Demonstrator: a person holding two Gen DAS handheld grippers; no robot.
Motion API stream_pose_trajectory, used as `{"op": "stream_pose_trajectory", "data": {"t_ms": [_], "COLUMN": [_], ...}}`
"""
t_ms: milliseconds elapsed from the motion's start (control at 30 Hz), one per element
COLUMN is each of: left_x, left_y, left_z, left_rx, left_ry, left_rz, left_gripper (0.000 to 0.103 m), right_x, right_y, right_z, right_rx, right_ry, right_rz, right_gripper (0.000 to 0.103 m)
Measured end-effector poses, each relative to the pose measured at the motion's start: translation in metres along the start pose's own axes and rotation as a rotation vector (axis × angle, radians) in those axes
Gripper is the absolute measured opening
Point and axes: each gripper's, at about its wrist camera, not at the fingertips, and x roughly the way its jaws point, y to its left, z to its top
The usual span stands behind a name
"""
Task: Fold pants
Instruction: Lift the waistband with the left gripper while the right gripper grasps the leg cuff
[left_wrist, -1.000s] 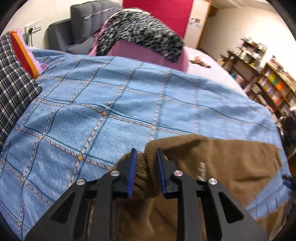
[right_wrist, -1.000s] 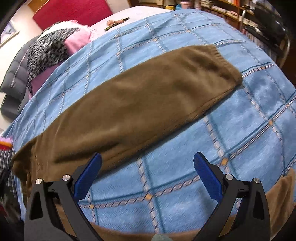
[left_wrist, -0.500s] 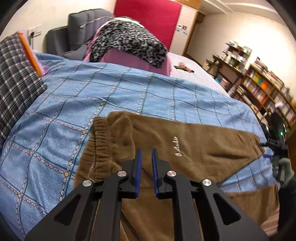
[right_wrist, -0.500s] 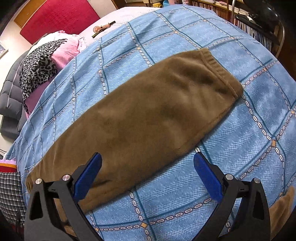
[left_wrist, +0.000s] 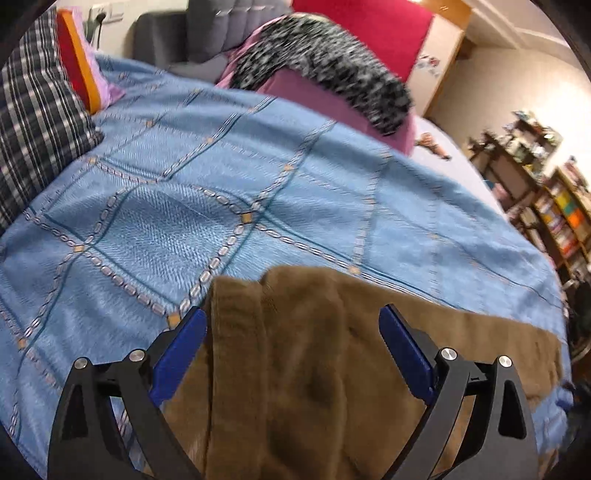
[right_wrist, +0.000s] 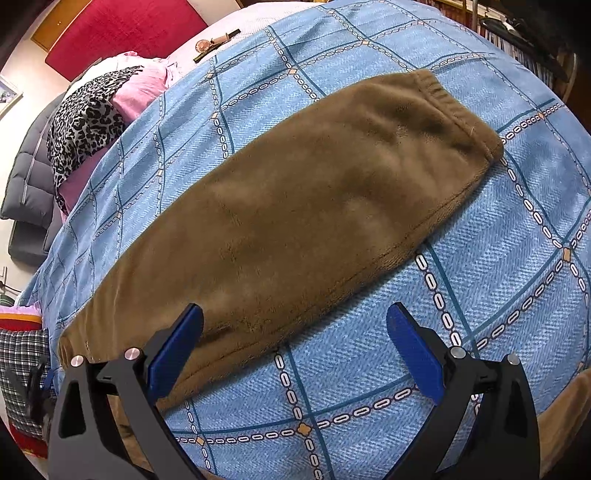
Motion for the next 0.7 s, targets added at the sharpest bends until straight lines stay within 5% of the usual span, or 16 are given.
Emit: {"op": "stream_pose_trajectory", "data": {"t_ms": [267, 400, 700], "left_x": [0.063, 0.058, -0.042], "left_y": [0.004, -0.001, -0.025], "left_z": [0.012, 0.005, -0.026], "left_rx": [-0.018, 0.027, 0.123], "left_ry": [0.13, 0.159, 0.052], "left_rz": [0.049, 0.089, -0.14], "left_gripper": [0.092, 0.043, 0.038], "right_x": [0.011, 0.019, 0.008], "right_y": [0.005, 0.005, -0.019], "right_z": [0.002, 0.006, 0.033], "right_rx": [-0.021, -0.013, 0.067], "right_ry": [0.013, 0.015, -0.053], "right_rz": [-0.004, -0.008, -0.027], "right_gripper": [0.1, 0.1, 0.1]}}
